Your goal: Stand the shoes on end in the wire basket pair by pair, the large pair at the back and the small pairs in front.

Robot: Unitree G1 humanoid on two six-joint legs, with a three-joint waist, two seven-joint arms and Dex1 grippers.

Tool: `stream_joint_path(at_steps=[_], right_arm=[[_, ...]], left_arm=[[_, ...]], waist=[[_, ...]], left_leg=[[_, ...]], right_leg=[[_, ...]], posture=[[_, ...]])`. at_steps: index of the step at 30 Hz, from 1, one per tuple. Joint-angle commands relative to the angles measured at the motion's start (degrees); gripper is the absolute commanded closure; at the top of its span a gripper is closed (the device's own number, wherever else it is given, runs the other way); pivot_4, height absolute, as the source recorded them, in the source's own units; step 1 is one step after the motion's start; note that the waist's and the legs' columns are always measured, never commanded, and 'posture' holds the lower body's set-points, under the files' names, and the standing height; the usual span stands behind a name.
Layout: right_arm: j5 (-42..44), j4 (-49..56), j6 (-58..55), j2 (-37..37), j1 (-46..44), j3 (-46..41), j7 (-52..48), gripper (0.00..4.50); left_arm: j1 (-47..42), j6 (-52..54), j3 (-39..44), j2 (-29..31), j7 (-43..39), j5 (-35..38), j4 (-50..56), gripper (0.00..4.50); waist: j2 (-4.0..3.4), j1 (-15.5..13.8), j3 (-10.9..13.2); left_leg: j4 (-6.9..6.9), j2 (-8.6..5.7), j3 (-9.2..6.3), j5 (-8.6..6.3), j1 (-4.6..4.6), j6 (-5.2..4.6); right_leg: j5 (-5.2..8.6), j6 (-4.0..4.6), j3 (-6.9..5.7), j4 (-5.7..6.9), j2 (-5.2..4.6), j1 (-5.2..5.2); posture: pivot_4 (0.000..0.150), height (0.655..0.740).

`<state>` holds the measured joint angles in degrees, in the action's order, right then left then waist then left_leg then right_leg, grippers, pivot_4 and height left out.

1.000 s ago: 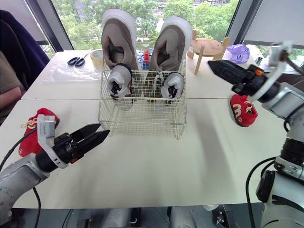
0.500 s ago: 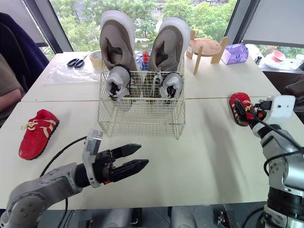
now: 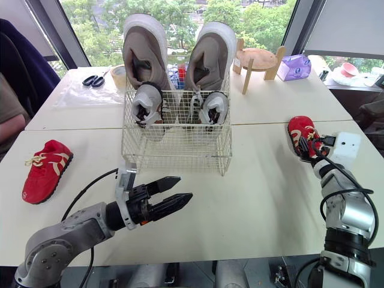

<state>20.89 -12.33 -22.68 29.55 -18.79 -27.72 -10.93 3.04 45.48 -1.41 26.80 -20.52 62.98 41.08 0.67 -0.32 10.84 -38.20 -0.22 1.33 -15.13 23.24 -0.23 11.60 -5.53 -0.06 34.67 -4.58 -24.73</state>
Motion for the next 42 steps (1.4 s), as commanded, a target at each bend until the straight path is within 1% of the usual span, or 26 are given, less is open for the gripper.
stream_joint_path(at_steps=[1,4,11,14,16,17,18,19,22,24,26,29,31,32,34,35,36,38,40,42], right_arm=[[-1.75,-6.19,4.43,0.68,-3.22,0.76,-0.76,0.0],[-3.02,-11.7,7.07,0.74,-5.57,1.64,-0.96,0.0],[-7.4,-31.1,15.72,1.47,-13.54,3.92,1.16,0.0],[-6.8,-35.7,18.18,0.97,-16.27,3.72,0.46,0.72],[-6.75,-37.16,19.61,0.62,-17.2,4.02,-0.39,1.78],[-6.72,-37.5,20.21,0.36,-17.54,4.2,-0.73,2.12],[-6.67,-37.77,20.65,0.11,-17.87,4.29,-0.84,2.28],[-6.91,-37.92,21.4,0.02,-18.12,4.47,-0.62,2.29],[-7.65,-35.08,24.38,0.36,-19.06,5.57,-1.57,2.29],[-8.4,-29.68,26.66,1.44,-21.77,6.96,-2.23,2.29],[-8.47,-25.96,27.7,2.46,-25.24,7.66,-2.44,2.29],[-7.44,-22.29,28.87,6.28,-39.61,8.65,-5.76,2.29],[-8.82,-20.08,31.09,8.37,-48.33,12.61,-12.48,2.29],[-9.14,-18.93,31.97,8.69,-51.66,14.66,-15.98,2.29],[-4.75,-13.72,28.78,8.63,-57.65,18.52,-27.88,2.29],[-2.82,-11.77,27.07,8.58,-59.12,19.68,-32.36,2.29],[-0.15,-9.14,23.9,8.84,-59.91,20.72,-37.24,2.29],[4.23,-4.57,17.58,9.78,-60.28,22.51,-44.62,2.29],[8.96,0.33,11.22,11.37,-59.48,23.57,-51.26,2.29],[9.76,2.64,9.54,12.22,-58.84,24.22,-54.67,2.29]], left_arm=[[0.86,-1.44,0.41,0.13,1.01,-1.26,2.38,0.05],[1.22,-1.63,0.64,0.21,1.47,-1.96,2.64,0.05],[1.84,-1.64,2.33,1.2,2.73,-1.12,3.81,0.05],[2.16,-0.83,3.53,3.25,2.64,-0.75,3.91,0.0],[2.42,-0.82,4.61,4.56,2.24,-0.18,3.74,0.0],[2.52,-0.86,5.57,5.26,1.99,0.65,3.64,0.0],[2.62,-0.94,6.9,6.0,1.66,2.03,3.51,0.0],[2.65,-1.01,8.14,6.7,1.35,3.36,3.38,0.0],[2.15,-1.9,13.44,8.41,0.88,10.96,2.03,0.0],[-0.16,-4.22,19.73,9.34,1.81,21.0,-0.73,0.0],[-3.15,-6.23,24.47,10.29,3.42,28.77,-3.62,0.0],[-14.31,-10.12,29.37,12.47,9.27,39.37,-10.77,0.0],[-20.16,-9.71,28.57,14.8,13.77,46.54,-14.96,0.0],[-22.16,-9.17,28.19,15.52,14.21,47.9,-16.17,0.0],[-27.68,-9.46,27.61,16.32,14.95,49.41,-18.48,0.0],[-29.71,-9.73,27.73,16.36,15.04,49.7,-19.48,0.0],[-31.86,-9.87,28.18,17.03,15.02,49.87,-20.88,0.0],[-35.19,-9.15,29.38,18.84,14.29,49.86,-23.84,0.0],[-37.56,-6.9,30.26,22.28,12.26,48.74,-26.97,0.0],[-39.0,-3.19,30.22,26.53,9.61,48.11,-29.94,0.0]], waist=[[-0.01,0.04,0.0],[-0.01,0.06,-0.01],[-0.02,0.67,-0.01],[-0.02,1.08,-0.01],[-0.02,1.1,-0.01],[-0.02,1.14,-0.01],[-0.02,1.17,-0.01],[-0.02,1.21,-0.01],[-0.04,1.29,-0.01],[-0.11,1.31,0.04],[-0.22,1.38,0.1],[-0.52,1.39,0.32],[-0.66,1.15,0.41],[-0.65,1.07,0.41],[-0.6,1.0,0.37],[-0.25,0.98,0.18],[0.08,1.02,0.04],[0.46,1.03,-0.01],[0.45,1.04,0.05],[0.48,0.86,0.16]], left_leg=[[0.0,0.0,0.0,0.0,-0.02,0.0],[0.0,0.0,0.01,0.0,-0.02,0.0],[0.01,0.0,0.01,0.0,-0.07,0.0],[0.01,0.0,0.0,0.0,-0.07,0.0],[0.01,0.0,-0.01,0.0,-0.1,0.0],[0.01,0.01,-0.02,0.0,-0.1,0.0],[0.01,0.01,-0.01,0.0,-0.11,0.0],[0.01,0.03,-0.02,0.0,-0.11,0.0],[0.02,0.05,-0.04,0.0,-0.12,0.0],[0.04,0.06,-0.06,0.0,-0.13,0.0],[0.03,0.09,-0.08,0.0,-0.09,0.0],[-0.05,0.04,-0.02,0.02,-0.02,0.03],[-0.03,0.0,-0.01,0.04,0.06,0.04],[0.05,-0.04,-0.04,0.03,0.12,0.05],[0.22,-0.01,-0.06,-0.01,0.12,0.0],[0.28,0.01,-0.08,-0.03,0.12,-0.04],[0.34,0.09,-0.13,-0.12,0.11,-0.17],[0.32,0.2,-0.17,-0.23,0.12,-0.36],[0.17,0.13,-0.13,-0.21,0.12,-0.32],[0.0,-0.01,-0.06,-0.19,0.13,-0.3]], right_leg=[[0.0,0.0,0.0,0.0,0.0,0.02],[0.0,0.0,-0.01,-0.01,0.0,0.04],[0.0,0.0,-0.01,-0.02,0.01,0.08],[0.0,0.0,-0.01,-0.04,0.0,0.1],[-0.01,-0.01,-0.01,-0.06,0.0,0.14],[0.0,0.0,-0.01,-0.06,0.0,0.14],[-0.01,-0.01,0.0,-0.07,0.0,0.15],[-0.01,-0.01,0.0,-0.09,0.0,0.15],[-0.01,-0.01,0.0,-0.09,-0.01,0.15],[-0.01,-0.01,0.01,-0.09,-0.02,0.15],[-0.02,-0.02,0.01,-0.05,-0.04,0.07],[-0.02,-0.02,0.08,0.24,-0.09,-0.16],[-0.03,-0.06,0.1,0.35,-0.09,-0.32],[-0.13,-0.24,0.08,0.41,-0.05,-0.41],[-0.06,-0.31,-0.02,0.44,0.05,-0.44],[-0.04,-0.32,-0.08,0.43,0.08,-0.45],[-0.03,-0.31,-0.14,0.43,0.16,-0.44],[-0.03,-0.31,-0.2,0.41,0.24,-0.33],[-0.04,-0.3,-0.13,0.34,-0.06,-0.26],[-0.04,-0.29,-0.07,0.33,-0.22,-0.21]], posture=[[0.15,0.74],[0.15,0.74],[0.15,0.74],[0.15,0.74],[0.15,0.74],[0.15,0.74],[0.15,0.74],[0.15,0.74],[0.15,0.74],[0.15,0.74],[0.15,0.74],[0.15,0.74],[0.15,0.74],[0.15,0.74],[0.15,0.74],[0.15,0.74],[0.15,0.74],[0.15,0.74],[0.15,0.74],[0.15,0.74]])
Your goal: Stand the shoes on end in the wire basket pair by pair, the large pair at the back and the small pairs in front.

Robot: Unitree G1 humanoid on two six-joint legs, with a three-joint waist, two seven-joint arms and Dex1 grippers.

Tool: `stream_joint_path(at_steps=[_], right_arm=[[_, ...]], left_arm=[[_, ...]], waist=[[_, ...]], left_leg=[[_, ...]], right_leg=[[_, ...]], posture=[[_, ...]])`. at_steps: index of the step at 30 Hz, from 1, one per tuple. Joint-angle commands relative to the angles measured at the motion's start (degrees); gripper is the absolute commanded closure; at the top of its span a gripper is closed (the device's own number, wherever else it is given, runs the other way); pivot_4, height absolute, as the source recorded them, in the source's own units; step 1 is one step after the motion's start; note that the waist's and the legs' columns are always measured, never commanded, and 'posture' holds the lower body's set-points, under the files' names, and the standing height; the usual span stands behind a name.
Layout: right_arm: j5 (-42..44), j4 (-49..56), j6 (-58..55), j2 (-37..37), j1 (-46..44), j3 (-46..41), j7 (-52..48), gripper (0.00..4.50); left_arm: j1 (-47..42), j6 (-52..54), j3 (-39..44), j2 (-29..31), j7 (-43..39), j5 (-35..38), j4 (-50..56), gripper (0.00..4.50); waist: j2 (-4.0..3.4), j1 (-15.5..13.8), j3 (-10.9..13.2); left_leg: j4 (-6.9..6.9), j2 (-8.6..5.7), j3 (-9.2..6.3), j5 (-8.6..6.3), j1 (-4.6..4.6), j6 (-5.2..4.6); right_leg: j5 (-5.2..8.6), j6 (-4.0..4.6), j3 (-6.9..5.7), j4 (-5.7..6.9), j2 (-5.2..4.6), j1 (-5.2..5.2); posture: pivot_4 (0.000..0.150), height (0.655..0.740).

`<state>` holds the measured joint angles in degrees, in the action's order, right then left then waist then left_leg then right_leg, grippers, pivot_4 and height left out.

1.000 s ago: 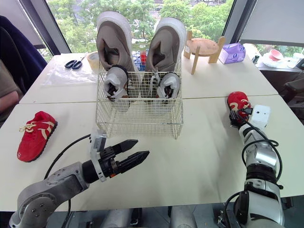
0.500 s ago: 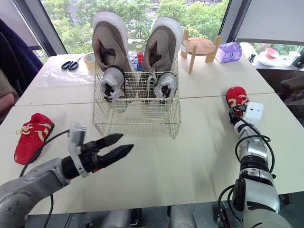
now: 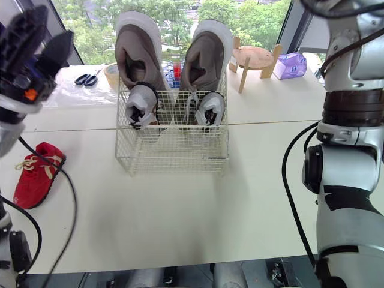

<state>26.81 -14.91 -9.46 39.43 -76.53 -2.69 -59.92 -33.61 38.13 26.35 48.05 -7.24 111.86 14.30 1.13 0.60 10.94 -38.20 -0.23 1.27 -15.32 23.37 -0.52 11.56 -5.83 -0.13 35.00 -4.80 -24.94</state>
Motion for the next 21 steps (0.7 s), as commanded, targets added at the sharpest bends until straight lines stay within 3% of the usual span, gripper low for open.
stream_joint_path(at_steps=[1,4,9,17,21], right_arm=[[2.66,5.7,-2.88,2.68,-0.75,-0.29,-6.49,2.29],[1.43,6.79,-2.3,2.3,-0.3,0.4,-7.58,2.29],[-0.18,7.29,0.06,0.56,0.43,1.57,-8.71,2.29],[-3.58,8.26,4.43,-1.37,1.13,3.83,-10.44,2.29],[-4.49,8.37,5.43,-2.29,1.22,4.25,-10.82,2.29]], left_arm=[[-2.44,6.34,1.97,7.48,-4.53,-0.9,-3.85,0.0],[-3.9,9.6,1.47,10.97,-7.49,-0.6,-4.25,0.0],[-9.18,12.57,-1.18,11.91,-9.55,-0.83,-6.73,0.0],[-17.98,14.12,-5.83,4.61,-7.92,1.07,-9.73,0.0],[-20.27,16.65,-8.81,3.09,-9.58,-2.3,-11.4,0.0]], waist=[[0.01,-0.07,0.07],[0.03,-0.09,0.06],[0.04,0.11,0.07],[0.05,0.07,0.07],[0.05,0.1,0.07]], left_leg=[[-0.03,-0.04,0.0,0.01,0.02,0.02],[-0.02,-0.07,0.02,0.01,0.01,0.03],[0.03,-0.03,0.04,0.13,-0.02,0.25],[0.08,0.0,0.04,0.24,-0.03,0.44],[0.08,0.0,0.03,0.25,-0.01,0.44]], right_leg=[[0.01,0.03,0.0,0.0,-0.02,0.01],[0.01,0.03,0.02,-0.01,-0.04,0.02],[0.0,0.0,-0.01,0.0,0.06,-0.05],[-0.01,0.0,-0.04,0.19,0.15,-0.16],[-0.02,-0.01,-0.02,0.18,0.11,-0.17]], posture=[[0.15,0.74],[0.15,0.74],[0.15,0.74],[0.15,0.74],[0.15,0.74]])
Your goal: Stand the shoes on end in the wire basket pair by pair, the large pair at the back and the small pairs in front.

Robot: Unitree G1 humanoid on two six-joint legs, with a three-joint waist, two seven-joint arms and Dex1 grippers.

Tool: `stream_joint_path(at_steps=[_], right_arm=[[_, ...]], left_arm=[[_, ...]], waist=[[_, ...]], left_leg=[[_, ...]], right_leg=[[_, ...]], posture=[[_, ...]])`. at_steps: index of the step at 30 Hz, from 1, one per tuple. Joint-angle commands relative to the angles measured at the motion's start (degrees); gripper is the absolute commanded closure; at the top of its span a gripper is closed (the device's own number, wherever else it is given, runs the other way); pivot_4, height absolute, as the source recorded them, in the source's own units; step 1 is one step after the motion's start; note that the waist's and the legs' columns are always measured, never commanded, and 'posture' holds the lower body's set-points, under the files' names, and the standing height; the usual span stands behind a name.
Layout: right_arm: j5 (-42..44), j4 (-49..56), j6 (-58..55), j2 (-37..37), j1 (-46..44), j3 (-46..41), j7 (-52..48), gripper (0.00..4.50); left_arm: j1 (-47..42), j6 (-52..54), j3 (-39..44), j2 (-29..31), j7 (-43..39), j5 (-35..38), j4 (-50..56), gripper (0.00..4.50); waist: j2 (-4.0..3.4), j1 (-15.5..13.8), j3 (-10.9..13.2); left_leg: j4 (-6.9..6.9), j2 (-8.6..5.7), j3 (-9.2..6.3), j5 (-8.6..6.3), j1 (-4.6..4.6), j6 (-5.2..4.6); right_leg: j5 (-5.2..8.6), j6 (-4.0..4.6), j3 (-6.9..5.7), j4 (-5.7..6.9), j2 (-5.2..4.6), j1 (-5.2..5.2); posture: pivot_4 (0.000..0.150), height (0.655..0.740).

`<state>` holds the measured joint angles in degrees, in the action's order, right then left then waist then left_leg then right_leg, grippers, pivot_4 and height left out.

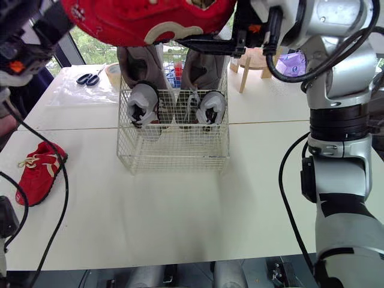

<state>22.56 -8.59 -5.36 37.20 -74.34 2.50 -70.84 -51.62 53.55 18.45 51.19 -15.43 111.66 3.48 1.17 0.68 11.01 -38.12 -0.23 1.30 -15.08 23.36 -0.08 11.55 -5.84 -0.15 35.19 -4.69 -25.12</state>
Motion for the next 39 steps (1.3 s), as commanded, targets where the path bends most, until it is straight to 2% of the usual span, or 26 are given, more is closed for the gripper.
stream_joint_path(at_steps=[1,4,10,11,14,16,19,22,24,26,29,32,39], right_arm=[[-0.35,2.21,1.43,-0.23,-0.96,-0.88,0.2,2.29],[0.18,3.84,0.7,-0.26,-0.08,-0.9,0.22,2.29],[1.13,6.37,-1.65,0.02,1.24,-1.41,0.89,2.29],[1.34,6.73,-2.01,-0.04,1.52,-1.55,1.02,2.29],[6.28,8.06,-9.23,-0.37,2.58,-4.04,2.64,2.29],[12.17,8.05,-17.15,-1.35,2.96,-8.51,7.05,1.26],[21.58,8.49,-26.59,-4.95,7.82,-15.79,16.59,0.07],[31.22,11.43,-32.92,-11.19,13.02,-21.12,27.57,0.07],[39.14,14.11,-35.52,-18.09,16.23,-24.07,37.64,0.07],[46.84,16.22,-36.87,-24.51,18.51,-25.05,45.46,0.07],[53.31,17.08,-36.08,-32.65,19.37,-24.35,53.5,0.07],[56.56,18.3,-35.32,-35.07,18.23,-23.43,56.74,0.07],[59.91,19.78,-34.03,-35.74,17.64,-20.98,58.44,0.07]], left_arm=[[-2.81,1.67,-1.57,-0.31,-1.62,-3.08,-0.92,0.0],[-3.98,2.21,-1.75,-1.13,-1.93,-4.03,-1.93,0.93],[-4.25,2.77,-0.74,-2.44,-1.63,-3.55,-1.72,3.94],[-4.14,2.67,-0.58,-2.76,-1.18,-3.35,-1.58,4.27],[-2.87,1.5,1.16,-3.03,0.07,-4.09,-0.75,4.31],[-0.93,-0.68,3.57,-3.58,2.27,-4.03,0.42,4.31],[4.26,-6.3,7.22,-8.09,7.02,-2.91,6.56,4.31],[7.62,-12.04,8.42,-13.53,10.63,-3.76,12.82,4.31],[9.18,-16.16,8.27,-17.93,12.09,-6.16,16.34,4.31],[10.09,-19.0,7.35,-21.54,11.81,-9.63,18.35,4.31],[10.04,-21.03,5.61,-24.98,10.01,-13.43,18.09,4.31],[10.68,-20.3,4.07,-25.61,8.55,-15.03,17.42,4.31],[11.52,-18.47,2.41,-25.25,6.14,-16.21,16.41,4.31]], waist=[[0.0,0.0,0.0],[0.0,0.01,0.0],[-0.01,0.02,0.01],[0.0,0.02,0.01],[0.0,0.01,0.01],[0.0,0.01,0.01],[0.05,-0.05,-0.04],[0.06,-0.21,-0.05],[0.04,-0.11,-0.04],[0.0,-0.04,-0.05],[-0.03,0.08,-0.04],[-0.03,-0.04,-0.04],[-0.02,0.09,-0.05]], left_leg=[[0.0,0.0,0.0,0.0,0.0,0.0],[0.0,-0.01,0.0,0.0,0.0,0.0],[0.0,0.02,-0.04,0.0,0.0,0.0],[0.0,0.03,-0.05,0.0,0.0,0.0],[0.0,0.05,-0.06,0.0,0.0,0.0],[0.0,0.08,-0.09,0.0,0.0,0.0],[0.02,0.1,-0.11,0.01,0.0,0.02],[0.06,0.05,-0.11,0.03,0.0,0.06],[0.05,0.02,-0.09,0.03,0.02,0.06],[0.06,0.01,-0.06,0.04,0.06,0.08],[0.12,0.03,-0.03,0.04,0.05,0.08],[0.11,0.02,-0.02,0.05,0.05,0.07],[0.03,0.01,-0.03,0.04,0.06,0.02]], right_leg=[[0.0,0.0,0.0,0.0,0.0,0.0],[0.0,0.0,0.0,0.0,0.01,0.0],[0.0,0.0,0.01,0.02,-0.01,-0.04],[0.0,0.0,0.01,0.02,-0.01,-0.04],[0.0,0.0,0.02,0.02,-0.02,-0.04],[0.0,0.01,0.02,0.02,-0.03,-0.04],[-0.01,0.02,0.02,0.02,-0.12,-0.06],[-0.04,0.06,0.01,0.0,-0.37,-0.03],[-0.06,0.1,0.02,-0.02,-0.46,-0.03],[-0.09,0.11,0.03,0.03,-0.44,-0.14],[-0.09,0.11,0.02,0.04,-0.27,-0.17],[-0.08,0.11,0.01,0.03,-0.15,-0.16],[-0.07,0.09,0.0,-0.02,-0.01,-0.03]], posture=[[0.15,0.74],[0.15,0.74],[0.15,0.74],[0.15,0.74],[0.15,0.74],[0.15,0.74],[0.15,0.74],[0.15,0.74],[0.15,0.74],[0.15,0.74],[0.15,0.74],[0.15,0.74],[0.15,0.74]])
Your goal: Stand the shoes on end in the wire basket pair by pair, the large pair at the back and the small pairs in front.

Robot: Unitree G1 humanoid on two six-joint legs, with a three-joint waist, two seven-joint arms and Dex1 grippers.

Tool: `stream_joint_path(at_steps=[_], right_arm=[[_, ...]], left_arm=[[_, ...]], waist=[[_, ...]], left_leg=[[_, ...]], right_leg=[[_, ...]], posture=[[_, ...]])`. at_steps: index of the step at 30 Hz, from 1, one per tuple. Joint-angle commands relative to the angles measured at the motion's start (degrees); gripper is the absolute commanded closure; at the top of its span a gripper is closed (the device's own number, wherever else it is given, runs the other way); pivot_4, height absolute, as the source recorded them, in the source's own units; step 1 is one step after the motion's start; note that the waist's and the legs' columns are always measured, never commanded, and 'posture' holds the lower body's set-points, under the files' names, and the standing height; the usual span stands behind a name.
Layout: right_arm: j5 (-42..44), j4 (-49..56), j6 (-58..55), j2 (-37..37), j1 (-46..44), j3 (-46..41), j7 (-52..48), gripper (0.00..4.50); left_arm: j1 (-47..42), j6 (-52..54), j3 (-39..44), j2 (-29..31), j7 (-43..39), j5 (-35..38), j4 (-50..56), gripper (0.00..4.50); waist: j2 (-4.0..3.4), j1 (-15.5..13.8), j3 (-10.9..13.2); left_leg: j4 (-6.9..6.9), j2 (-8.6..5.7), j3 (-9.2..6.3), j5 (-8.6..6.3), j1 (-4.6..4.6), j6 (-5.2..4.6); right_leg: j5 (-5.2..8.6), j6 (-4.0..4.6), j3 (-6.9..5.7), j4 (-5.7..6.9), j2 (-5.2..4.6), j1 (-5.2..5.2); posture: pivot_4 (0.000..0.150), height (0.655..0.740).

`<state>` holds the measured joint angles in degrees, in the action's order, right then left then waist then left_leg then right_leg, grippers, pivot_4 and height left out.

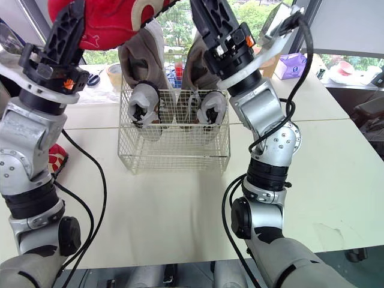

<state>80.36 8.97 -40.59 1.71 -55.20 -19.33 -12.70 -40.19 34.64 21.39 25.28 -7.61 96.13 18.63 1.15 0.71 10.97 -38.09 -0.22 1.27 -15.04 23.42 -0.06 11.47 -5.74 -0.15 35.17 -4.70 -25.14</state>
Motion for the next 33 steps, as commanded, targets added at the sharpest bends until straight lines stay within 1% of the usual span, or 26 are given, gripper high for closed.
stream_joint_path(at_steps=[1,4,9,10,12,13,16,18,20,22,23,25,26,27,28,30,33], right_arm=[[2.24,2.33,1.46,-0.22,-1.66,1.12,0.39,0.07],[1.59,2.75,1.67,-0.16,-1.17,2.8,0.52,0.07],[1.21,2.47,2.85,-0.43,-0.48,3.55,0.93,0.07],[1.09,2.29,3.16,-0.34,-0.45,3.54,0.87,0.3],[0.99,2.1,3.54,-0.21,-0.4,3.49,0.71,0.92],[1.0,2.08,3.61,-0.14,-0.4,3.49,0.65,1.4],[1.26,2.25,3.43,0.14,-0.43,3.56,0.14,2.64],[1.49,2.4,3.33,0.46,-0.56,3.52,0.25,3.1],[1.87,2.45,3.28,0.88,-0.85,3.28,0.39,3.12],[2.76,2.19,3.34,1.87,-1.75,2.36,0.54,3.12],[3.22,2.05,3.39,2.32,-2.14,1.95,0.64,3.12],[4.58,1.23,3.47,3.9,-3.29,0.66,0.69,3.12],[5.32,0.25,3.18,5.84,-4.16,-0.52,-0.08,3.12],[5.64,-0.86,2.83,7.98,-4.99,-1.55,-1.05,3.12],[5.55,-2.01,2.49,10.21,-5.7,-2.3,-2.21,3.12],[3.95,-3.81,1.07,15.42,-6.3,-2.69,-6.19,3.12],[-0.14,-6.18,-3.05,26.78,-5.48,-1.99,-15.77,3.12]], left_arm=[[0.54,0.58,-1.13,0.87,-1.91,-2.26,1.07,4.31],[1.49,1.53,-3.27,1.31,-3.49,-6.38,0.92,4.31],[1.67,1.87,-4.11,0.82,-4.5,-7.92,1.06,4.31],[1.74,1.78,-3.97,0.67,-4.48,-7.96,1.03,4.31],[1.8,1.7,-3.8,0.58,-4.43,-8.09,1.03,4.31],[1.84,1.71,-3.77,0.62,-4.45,-8.18,1.06,4.31],[1.97,1.77,-3.7,0.83,-4.55,-8.42,1.27,4.31],[2.44,2.12,-3.71,1.52,-5.51,-8.82,1.92,4.31],[3.38,3.03,-3.61,2.48,-6.0,-8.25,2.72,3.26],[5.31,3.87,-3.17,3.84,-5.35,-7.48,4.41,2.47],[6.05,4.01,-2.99,4.28,-4.89,-7.41,5.1,1.79],[8.29,4.3,-2.45,5.28,-3.28,-6.86,6.95,0.88],[10.74,5.02,-2.3,6.13,-1.75,-5.75,8.94,0.32],[13.08,5.15,-2.11,6.57,0.19,-4.24,11.01,0.15],[15.19,4.76,-1.97,6.68,2.22,-2.6,13.03,0.15],[18.82,3.97,-2.2,6.91,5.39,-1.58,16.37,0.15],[27.16,3.54,-2.87,7.27,9.07,-0.54,22.32,0.15]], waist=[[0.0,0.09,0.0],[0.0,0.12,0.0],[-0.01,0.11,0.0],[-0.01,0.08,0.0],[-0.01,0.07,0.0],[-0.01,0.07,0.0],[-0.01,0.08,0.0],[-0.01,0.1,0.0],[-0.01,0.12,0.0],[-0.01,0.14,0.01],[-0.01,0.17,0.01],[-0.01,0.17,0.01],[-0.02,0.18,0.01],[-0.02,0.19,0.02],[-0.05,0.15,0.03],[-0.01,-0.16,0.03],[-0.01,-0.14,0.03]], left_leg=[[0.0,0.0,0.0,0.0,0.0,0.0],[0.01,-0.01,0.01,0.0,-0.02,0.0],[0.01,0.02,0.0,0.0,-0.01,-0.01],[0.01,0.03,-0.01,0.0,-0.01,-0.01],[0.01,0.05,-0.02,-0.01,-0.01,-0.01],[0.01,0.05,-0.01,-0.01,-0.01,-0.01],[0.01,0.05,-0.02,-0.01,-0.01,-0.01],[0.01,0.06,-0.02,-0.01,-0.01,-0.01],[0.01,0.05,-0.02,-0.01,-0.01,-0.01],[0.02,0.06,-0.03,-0.01,-0.01,-0.02],[0.03,0.07,-0.04,-0.01,-0.01,-0.02],[0.03,0.1,-0.06,-0.01,-0.01,-0.02],[0.03,0.1,-0.07,-0.01,0.0,-0.02],[0.03,0.11,-0.08,-0.02,-0.01,-0.03],[0.03,0.12,-0.08,-0.02,-0.01,-0.03],[0.03,0.1,-0.07,-0.03,0.0,-0.05],[0.03,0.08,-0.08,-0.04,0.01,-0.07]], right_leg=[[0.0,0.0,0.0,0.0,0.03,0.0],[0.0,0.0,-0.01,0.01,0.08,-0.01],[0.01,0.0,-0.01,0.01,0.08,-0.01],[0.01,0.0,-0.01,0.01,0.08,-0.01],[0.01,0.0,-0.01,0.01,0.08,-0.01],[0.01,0.0,-0.01,0.0,0.07,-0.01],[0.01,0.0,-0.01,0.01,0.07,-0.01],[0.01,0.0,-0.01,0.01,0.07,-0.01],[0.01,0.0,-0.01,0.01,0.07,-0.02],[0.01,0.0,-0.01,0.01,0.08,-0.02],[0.01,0.0,-0.01,0.0,0.08,-0.02],[0.01,0.0,0.0,0.0,0.07,-0.04],[0.01,0.0,0.0,0.0,0.07,-0.05],[0.01,0.01,0.01,0.0,0.06,-0.05],[0.01,0.01,0.02,-0.02,0.04,-0.05],[0.02,0.01,0.04,-0.05,-0.01,-0.04],[0.13,0.22,0.03,-0.17,-0.04,0.04]], posture=[[0.15,0.74],[0.15,0.74],[0.15,0.74],[0.15,0.74],[0.15,0.74],[0.15,0.74],[0.15,0.74],[0.15,0.74],[0.15,0.74],[0.15,0.74],[0.15,0.74],[0.15,0.74],[0.15,0.74],[0.15,0.74],[0.15,0.74],[0.15,0.74],[0.15,0.74]])
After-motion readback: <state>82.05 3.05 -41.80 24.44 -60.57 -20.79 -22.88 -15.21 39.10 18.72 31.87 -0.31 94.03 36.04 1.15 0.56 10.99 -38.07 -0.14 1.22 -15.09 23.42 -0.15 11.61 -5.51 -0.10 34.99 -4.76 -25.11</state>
